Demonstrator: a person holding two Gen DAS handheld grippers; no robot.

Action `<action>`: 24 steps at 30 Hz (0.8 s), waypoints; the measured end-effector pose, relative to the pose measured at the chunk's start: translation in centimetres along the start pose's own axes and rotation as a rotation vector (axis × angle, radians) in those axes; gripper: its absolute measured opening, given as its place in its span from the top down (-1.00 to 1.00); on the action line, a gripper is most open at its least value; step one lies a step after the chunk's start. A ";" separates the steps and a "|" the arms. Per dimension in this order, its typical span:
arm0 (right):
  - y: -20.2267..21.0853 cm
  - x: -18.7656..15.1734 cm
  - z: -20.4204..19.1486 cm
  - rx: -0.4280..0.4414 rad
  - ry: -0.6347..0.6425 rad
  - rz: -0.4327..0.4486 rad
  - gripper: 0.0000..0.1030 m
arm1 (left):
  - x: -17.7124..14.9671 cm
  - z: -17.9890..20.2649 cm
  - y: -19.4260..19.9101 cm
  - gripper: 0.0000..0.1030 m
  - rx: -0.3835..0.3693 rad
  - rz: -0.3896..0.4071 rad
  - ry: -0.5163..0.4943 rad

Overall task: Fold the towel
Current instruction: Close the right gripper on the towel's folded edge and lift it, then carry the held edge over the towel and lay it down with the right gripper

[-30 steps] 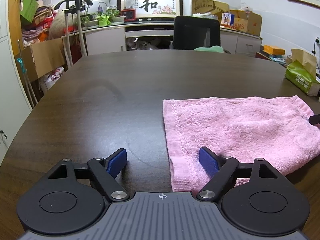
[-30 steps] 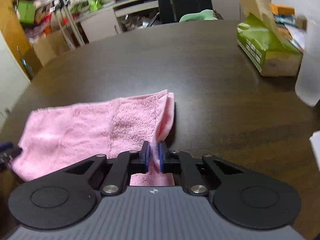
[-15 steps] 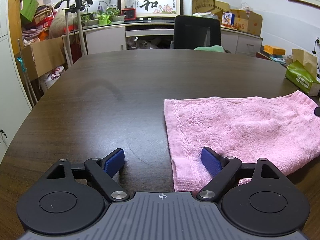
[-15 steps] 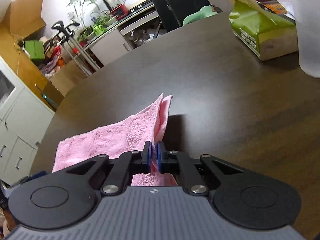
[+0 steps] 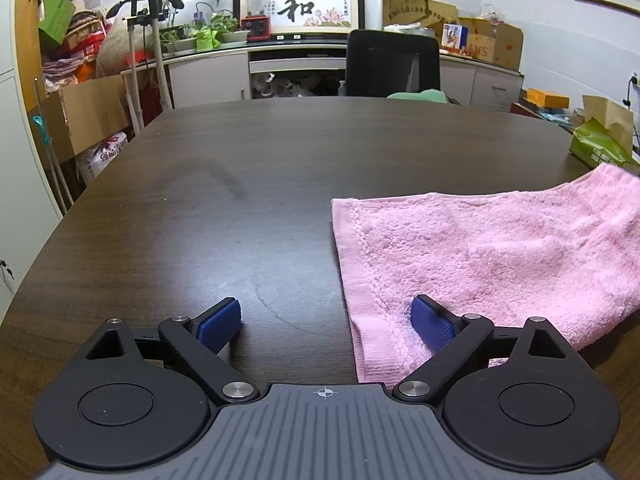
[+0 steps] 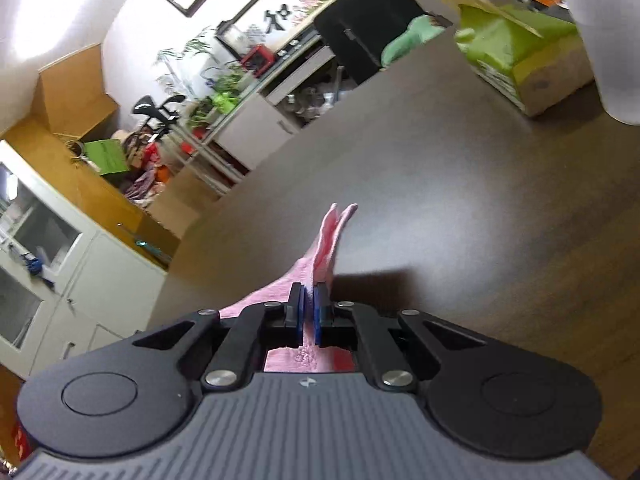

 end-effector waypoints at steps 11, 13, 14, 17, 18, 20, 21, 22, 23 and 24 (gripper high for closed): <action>-4.8 -2.1 -7.9 0.115 0.094 -0.101 0.91 | -0.2 -0.2 0.0 -0.85 0.004 0.003 -0.005; -6.6 -2.9 -9.4 0.130 0.100 -0.134 0.91 | -0.2 -0.1 -0.1 -0.85 0.001 0.001 -0.002; -7.9 -3.5 -10.2 0.142 0.101 -0.158 0.91 | -0.2 -0.2 -0.1 -0.86 0.000 -0.001 0.001; -11.0 -5.5 -12.3 0.163 0.106 -0.219 0.91 | -0.2 -0.2 -0.1 -0.88 -0.001 -0.002 0.004; -11.9 -6.1 -12.8 0.168 0.107 -0.237 0.91 | -0.2 -0.2 -0.1 -0.89 -0.001 -0.002 0.005; -13.7 -7.4 -13.6 0.174 0.106 -0.279 0.91 | -0.3 -0.2 -0.1 -0.91 -0.002 -0.002 0.005; -14.8 -8.1 -14.0 0.179 0.100 -0.304 0.90 | -0.3 -0.1 -0.1 -0.91 -0.002 -0.001 0.005; -15.6 -8.7 -14.3 0.182 0.097 -0.322 0.90 | -0.3 -0.1 -0.1 -0.92 -0.003 0.000 0.005; -15.8 -9.0 -14.5 0.183 0.098 -0.330 0.90 | -0.3 -0.1 -0.1 -0.92 -0.003 0.001 0.005; -16.1 -9.4 -14.6 0.185 0.093 -0.341 0.90 | -0.3 -0.1 -0.1 -0.92 -0.003 0.001 0.005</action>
Point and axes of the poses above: each gripper's, at about its wrist camera, not at the fingertips, and y roughly against the way its jaws point, z to its right, x to its top, the point moved 3 cm from there along -y, roughly the way its jaws point, and after that the axes turned 5 degrees about -y, right-handed, at the moved point
